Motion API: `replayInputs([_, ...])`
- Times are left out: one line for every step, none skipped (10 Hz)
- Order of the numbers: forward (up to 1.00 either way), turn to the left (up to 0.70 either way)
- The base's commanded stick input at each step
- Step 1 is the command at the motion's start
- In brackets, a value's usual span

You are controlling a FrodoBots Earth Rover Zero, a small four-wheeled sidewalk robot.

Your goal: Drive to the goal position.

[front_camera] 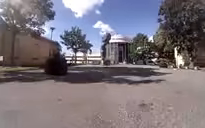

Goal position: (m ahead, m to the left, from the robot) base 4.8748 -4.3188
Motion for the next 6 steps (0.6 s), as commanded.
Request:
replayInputs([1.0,0.0])
replayInputs([1.0,-0.25])
replayInputs([1.0,-0.4])
replayInputs([1.0,-0.4])
replayInputs([1.0,-0.4])
replayInputs([1.0,-0.4])
